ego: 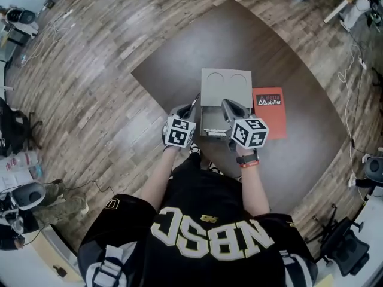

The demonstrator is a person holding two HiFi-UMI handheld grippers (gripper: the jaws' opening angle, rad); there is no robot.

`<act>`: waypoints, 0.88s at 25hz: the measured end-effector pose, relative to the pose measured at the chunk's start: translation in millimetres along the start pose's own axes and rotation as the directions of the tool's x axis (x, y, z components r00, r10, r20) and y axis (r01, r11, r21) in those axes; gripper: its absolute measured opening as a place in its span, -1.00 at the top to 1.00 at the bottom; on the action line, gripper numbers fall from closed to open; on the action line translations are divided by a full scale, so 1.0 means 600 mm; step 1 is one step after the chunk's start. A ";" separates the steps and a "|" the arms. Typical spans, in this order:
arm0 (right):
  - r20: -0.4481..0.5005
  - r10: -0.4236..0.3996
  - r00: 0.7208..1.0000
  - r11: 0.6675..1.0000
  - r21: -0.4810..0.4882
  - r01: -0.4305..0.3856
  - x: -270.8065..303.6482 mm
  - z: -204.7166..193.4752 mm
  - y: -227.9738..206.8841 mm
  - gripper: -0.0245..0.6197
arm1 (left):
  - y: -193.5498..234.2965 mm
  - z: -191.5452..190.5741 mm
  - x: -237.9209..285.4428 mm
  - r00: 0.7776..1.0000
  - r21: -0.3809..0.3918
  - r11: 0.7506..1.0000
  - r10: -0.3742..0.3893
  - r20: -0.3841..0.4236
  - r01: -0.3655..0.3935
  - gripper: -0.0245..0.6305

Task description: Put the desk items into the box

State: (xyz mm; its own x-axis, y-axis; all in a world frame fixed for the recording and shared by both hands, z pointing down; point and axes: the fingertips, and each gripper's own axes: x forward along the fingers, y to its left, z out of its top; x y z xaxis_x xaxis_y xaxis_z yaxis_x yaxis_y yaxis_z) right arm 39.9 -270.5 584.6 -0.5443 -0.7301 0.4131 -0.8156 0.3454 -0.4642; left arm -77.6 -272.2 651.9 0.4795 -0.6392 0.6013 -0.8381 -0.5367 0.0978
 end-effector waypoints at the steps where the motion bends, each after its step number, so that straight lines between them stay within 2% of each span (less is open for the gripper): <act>1: 0.011 -0.006 1.000 1.000 0.001 0.006 -0.009 0.002 -0.004 0.90 | -0.013 0.003 -0.001 1.000 0.022 1.000 -0.020 0.000 0.020 0.78; 5: 0.052 -0.043 0.998 0.999 0.020 0.042 -0.047 0.010 -0.028 0.90 | -0.064 0.013 0.001 0.995 0.128 0.986 -0.104 -0.015 0.105 0.78; 9: 0.083 -0.089 0.993 0.995 0.043 0.085 -0.080 0.015 -0.054 0.90 | -0.107 0.017 0.012 0.983 0.247 0.951 -0.180 -0.036 0.184 0.78; 13: 0.114 -0.146 0.983 0.988 0.075 0.138 -0.120 0.016 -0.078 0.90 | -0.152 0.019 0.024 0.965 0.342 0.902 -0.250 -0.083 0.263 0.78; 16: 0.129 -0.171 0.977 0.982 0.105 0.158 -0.145 0.005 -0.094 0.90 | -0.182 0.016 0.040 0.949 0.415 0.854 -0.288 -0.127 0.315 0.78; 22: 0.144 -0.245 0.959 0.961 0.168 0.220 -0.203 -0.020 -0.128 0.90 | -0.242 -0.003 0.083 0.917 0.513 0.761 -0.340 -0.206 0.397 0.78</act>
State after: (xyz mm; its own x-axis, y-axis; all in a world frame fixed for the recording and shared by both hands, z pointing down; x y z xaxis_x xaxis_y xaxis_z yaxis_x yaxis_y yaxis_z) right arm 166.5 -201.0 579.1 -0.2937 -0.8696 0.3969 -0.8706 0.0719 -0.4867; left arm 67.6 -224.9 668.7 0.6715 -0.2903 0.6817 -0.3138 -0.9449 -0.0932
